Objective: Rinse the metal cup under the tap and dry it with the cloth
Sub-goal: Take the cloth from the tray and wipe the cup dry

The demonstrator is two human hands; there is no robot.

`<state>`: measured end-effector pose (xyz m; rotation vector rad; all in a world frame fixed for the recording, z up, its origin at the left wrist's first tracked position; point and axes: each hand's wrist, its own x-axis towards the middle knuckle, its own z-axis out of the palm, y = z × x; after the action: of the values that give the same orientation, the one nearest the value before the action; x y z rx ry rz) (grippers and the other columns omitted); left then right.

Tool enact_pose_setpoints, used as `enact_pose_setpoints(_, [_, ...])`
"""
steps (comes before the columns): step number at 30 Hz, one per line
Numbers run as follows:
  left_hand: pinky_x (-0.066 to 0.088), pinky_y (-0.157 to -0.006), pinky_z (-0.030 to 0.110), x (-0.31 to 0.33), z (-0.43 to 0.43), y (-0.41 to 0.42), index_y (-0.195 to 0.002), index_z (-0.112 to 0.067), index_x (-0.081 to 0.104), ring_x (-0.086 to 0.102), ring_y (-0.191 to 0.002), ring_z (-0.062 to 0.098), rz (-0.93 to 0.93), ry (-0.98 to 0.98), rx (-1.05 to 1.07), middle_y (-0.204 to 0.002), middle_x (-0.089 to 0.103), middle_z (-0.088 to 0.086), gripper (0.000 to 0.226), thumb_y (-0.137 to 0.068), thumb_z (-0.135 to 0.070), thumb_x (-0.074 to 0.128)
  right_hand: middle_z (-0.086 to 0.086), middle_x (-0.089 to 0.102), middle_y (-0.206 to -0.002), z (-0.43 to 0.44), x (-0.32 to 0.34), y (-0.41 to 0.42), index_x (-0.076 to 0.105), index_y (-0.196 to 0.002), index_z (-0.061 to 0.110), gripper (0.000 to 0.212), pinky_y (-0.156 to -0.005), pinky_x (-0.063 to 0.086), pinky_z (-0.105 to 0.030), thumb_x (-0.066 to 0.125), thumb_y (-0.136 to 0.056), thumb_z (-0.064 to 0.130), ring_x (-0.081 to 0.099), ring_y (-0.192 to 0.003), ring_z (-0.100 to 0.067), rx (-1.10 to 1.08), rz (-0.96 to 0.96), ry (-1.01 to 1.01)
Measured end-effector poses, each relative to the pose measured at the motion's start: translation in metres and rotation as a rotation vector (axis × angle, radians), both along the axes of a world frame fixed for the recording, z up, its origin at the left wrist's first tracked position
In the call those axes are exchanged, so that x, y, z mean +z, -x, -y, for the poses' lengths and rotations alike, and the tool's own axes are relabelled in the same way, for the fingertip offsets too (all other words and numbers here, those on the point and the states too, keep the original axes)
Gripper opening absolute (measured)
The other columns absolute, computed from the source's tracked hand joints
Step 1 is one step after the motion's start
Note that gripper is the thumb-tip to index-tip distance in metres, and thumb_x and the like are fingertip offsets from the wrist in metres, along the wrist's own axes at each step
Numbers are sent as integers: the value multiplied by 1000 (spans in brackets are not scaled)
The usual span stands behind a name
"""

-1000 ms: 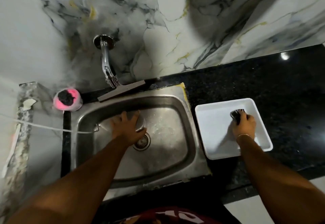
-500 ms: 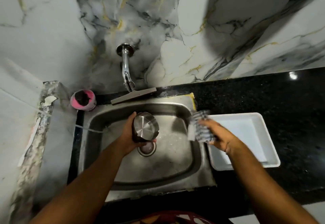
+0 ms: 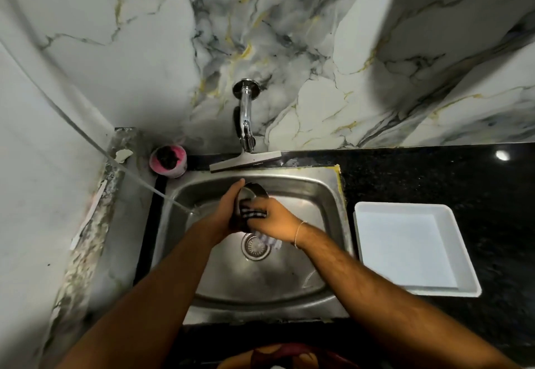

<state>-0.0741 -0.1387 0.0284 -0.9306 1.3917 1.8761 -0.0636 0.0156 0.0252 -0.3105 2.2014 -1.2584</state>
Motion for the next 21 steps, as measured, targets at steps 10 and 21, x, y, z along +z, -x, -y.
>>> enact_pose_setpoints(10, [65,-86,47,8,13,6,-119,-18,77,85,-91,30,2,2,-221,-105,87,12,70,-85,-79,68,9,83,-118,-17,2,-19,81,-124,39,43,-90,65,-36,73,-91,63,80,-106,-21,237,-514,-453])
enact_pose_setpoints(21, [61,-90,29,12,1,4,-126,-17,80,78,-109,20,-437,23,47,-119,83,4,43,-103,-45,57,-5,83,-117,-14,32,-5,77,-126,15,58,-93,66,-34,96,-76,38,82,-104,-24,178,-106,-96])
